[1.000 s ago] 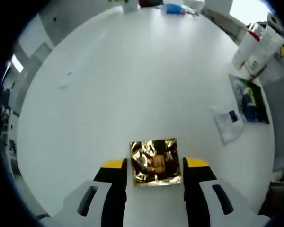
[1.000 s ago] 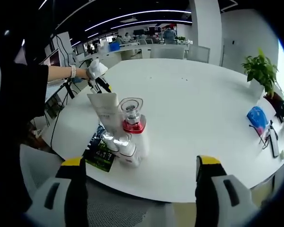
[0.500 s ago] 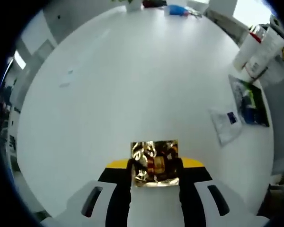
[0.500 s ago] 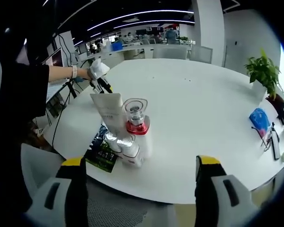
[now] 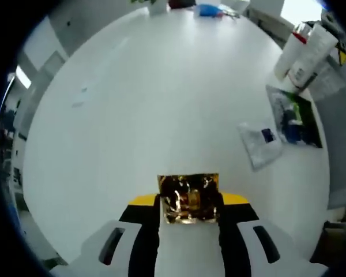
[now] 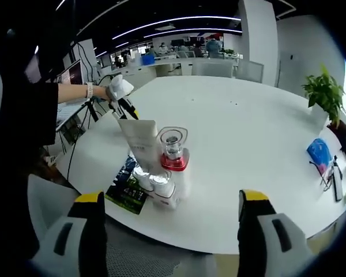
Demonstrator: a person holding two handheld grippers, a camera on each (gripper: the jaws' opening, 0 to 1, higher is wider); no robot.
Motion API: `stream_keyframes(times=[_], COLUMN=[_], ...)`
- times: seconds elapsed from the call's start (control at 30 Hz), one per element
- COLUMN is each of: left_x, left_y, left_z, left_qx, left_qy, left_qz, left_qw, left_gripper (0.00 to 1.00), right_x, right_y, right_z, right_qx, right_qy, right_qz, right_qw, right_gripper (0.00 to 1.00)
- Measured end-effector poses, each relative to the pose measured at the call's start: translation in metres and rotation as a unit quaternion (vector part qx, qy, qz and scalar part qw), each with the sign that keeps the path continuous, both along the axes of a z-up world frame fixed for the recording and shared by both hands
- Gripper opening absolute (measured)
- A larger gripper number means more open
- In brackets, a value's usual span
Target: Arrange the skincare products in the storage area until every visible bottle or jar stands upright without overlapping.
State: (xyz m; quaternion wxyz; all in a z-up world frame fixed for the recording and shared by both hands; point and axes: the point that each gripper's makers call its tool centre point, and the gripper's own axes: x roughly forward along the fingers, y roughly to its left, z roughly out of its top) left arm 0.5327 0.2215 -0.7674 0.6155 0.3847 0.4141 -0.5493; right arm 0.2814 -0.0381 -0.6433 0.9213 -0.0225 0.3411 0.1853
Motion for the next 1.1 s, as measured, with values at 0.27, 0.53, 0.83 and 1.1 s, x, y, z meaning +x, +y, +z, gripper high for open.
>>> stream_keyframes(times=[0.27, 0.53, 0.83, 1.1], left_x=[-0.016, -0.032, -0.055, -0.076], left_y=[0.005, 0.003, 0.000, -0.002], left_z=[-0.001, -0.001, -0.003, -0.001], left_qx=[0.006, 0.007, 0.005, -0.001], left_qy=[0.003, 0.003, 0.007, 0.008], left_qz=[-0.002, -0.005, -0.010, -0.010], left_qw=[1.0000, 1.0000, 0.9999, 0.9999], left_gripper=[0.36, 0.36, 0.36, 0.36], right_x=[-0.002, -0.002, -0.004, -0.002], right_y=[0.004, 0.006, 0.005, 0.002], right_z=[0.004, 0.008, 0.010, 0.016], right_qx=[0.005, 0.005, 0.006, -0.004], right_qy=[-0.012, -0.025, -0.034, -0.057], right_qz=[0.007, 0.012, 0.006, 0.002], right_qw=[0.9999, 0.9996, 0.9994, 0.9984], right_gripper=[0.99, 0.99, 0.99, 1.00])
